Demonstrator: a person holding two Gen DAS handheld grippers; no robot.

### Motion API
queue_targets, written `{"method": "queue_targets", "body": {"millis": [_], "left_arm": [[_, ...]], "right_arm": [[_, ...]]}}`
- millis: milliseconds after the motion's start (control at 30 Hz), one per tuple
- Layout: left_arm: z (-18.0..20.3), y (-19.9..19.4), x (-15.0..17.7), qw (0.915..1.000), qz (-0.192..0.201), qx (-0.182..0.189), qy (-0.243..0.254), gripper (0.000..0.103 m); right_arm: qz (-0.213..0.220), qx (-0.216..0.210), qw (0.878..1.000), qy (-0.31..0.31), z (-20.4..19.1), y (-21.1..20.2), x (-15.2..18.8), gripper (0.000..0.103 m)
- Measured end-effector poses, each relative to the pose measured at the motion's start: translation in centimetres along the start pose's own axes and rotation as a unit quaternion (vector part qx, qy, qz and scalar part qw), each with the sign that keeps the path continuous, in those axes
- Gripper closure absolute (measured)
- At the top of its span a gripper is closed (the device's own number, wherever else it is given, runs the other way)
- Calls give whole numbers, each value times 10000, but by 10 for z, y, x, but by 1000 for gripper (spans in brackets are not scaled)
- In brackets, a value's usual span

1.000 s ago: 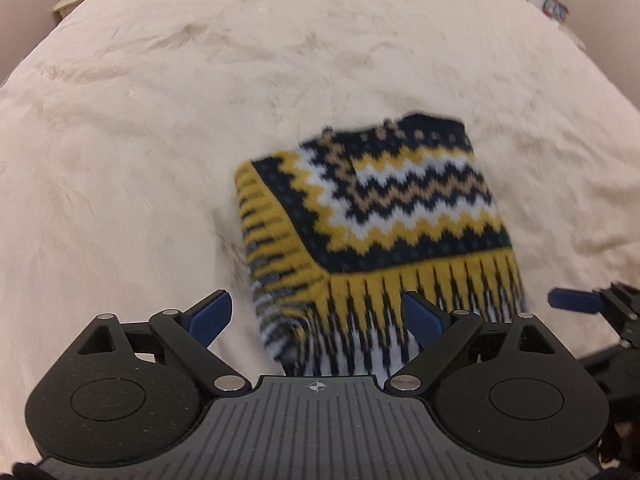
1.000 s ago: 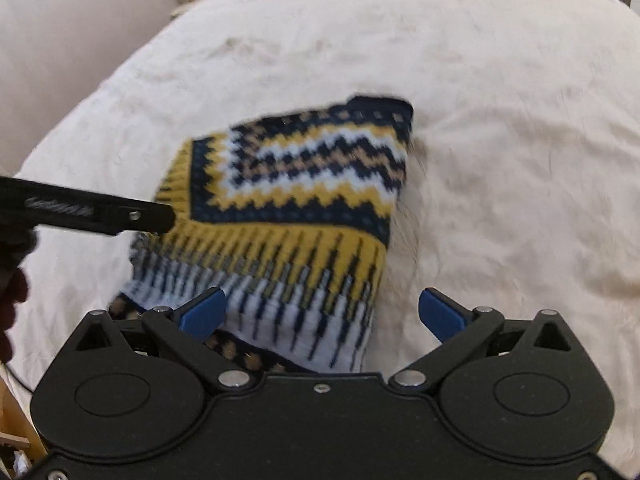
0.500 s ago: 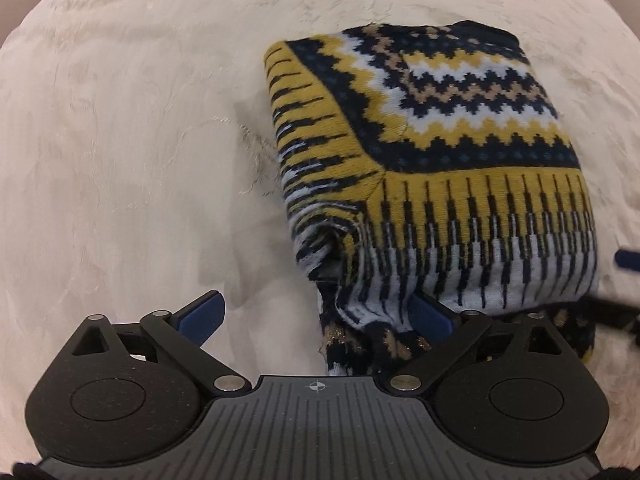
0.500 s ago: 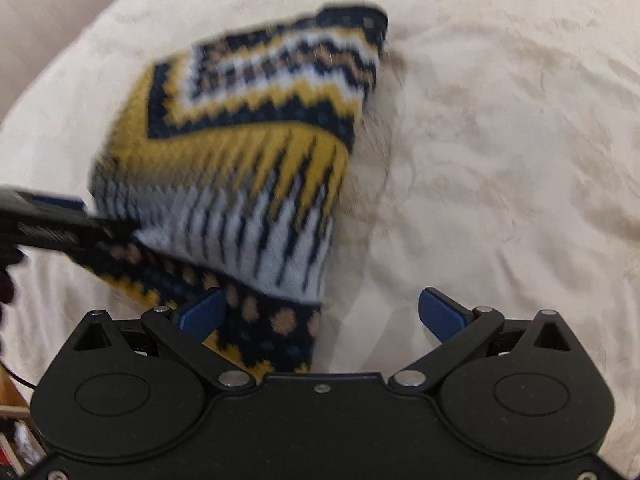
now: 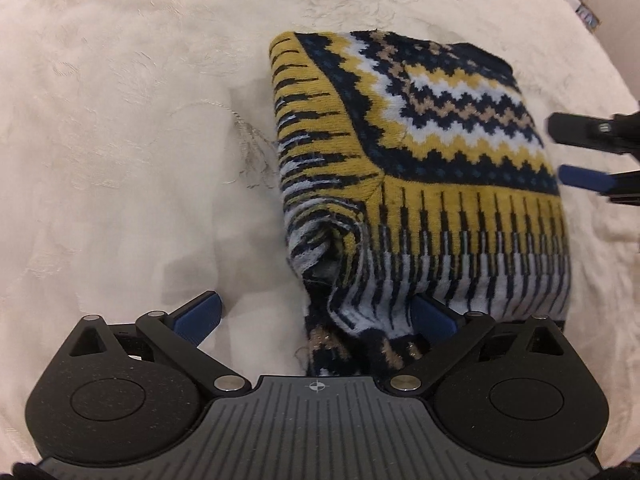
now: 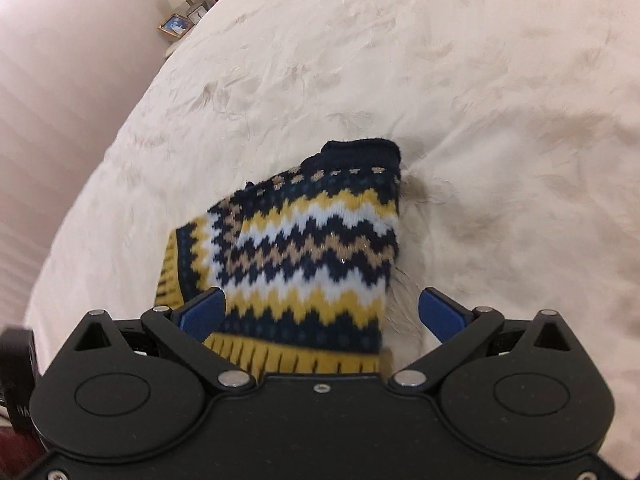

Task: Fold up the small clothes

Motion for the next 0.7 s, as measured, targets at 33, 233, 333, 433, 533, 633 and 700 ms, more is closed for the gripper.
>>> {"method": "queue_targets", "body": {"millis": [33,233,333,433,533,633,700], "left_arm": [[-2,1,0,9999,9,88,-50,0],[-1,10,-8,9978,1,614,-249,0],[0,20,-12,9957,-83,865,-308,0],[3,31,-18,9934,-148,1073,-385,0],[0,37,-25,9907,-115,1269,-469,0],[-5,40,-29,9880,-78,1437,-561,0],[-11,40,-31,9854,-44,1550,-697,1]], "right_arm": [[-58,-52,10000,38,2,5,0,0],[-364,-424,9979,327,14,30,2,0],[-458,-645,9953,553,19,38,4,0],[-552,-808,9932,627,21,47,7,0],[-626,-1024,9905,672,19,55,8,0],[-647,-1217,9873,785,18,62,7,0],[-683,-1312,9854,838,16,67,7,0]]}}
Point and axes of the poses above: each gripper's, at about its wrist camera, not at the fingertips, and y roughly the way its jaws point, z to its right, x to its underside, the point moved 7 cm from there along y, roughly the way its jaws point, and after that the axes turned 1 degree about x, right-handed, at the moved point
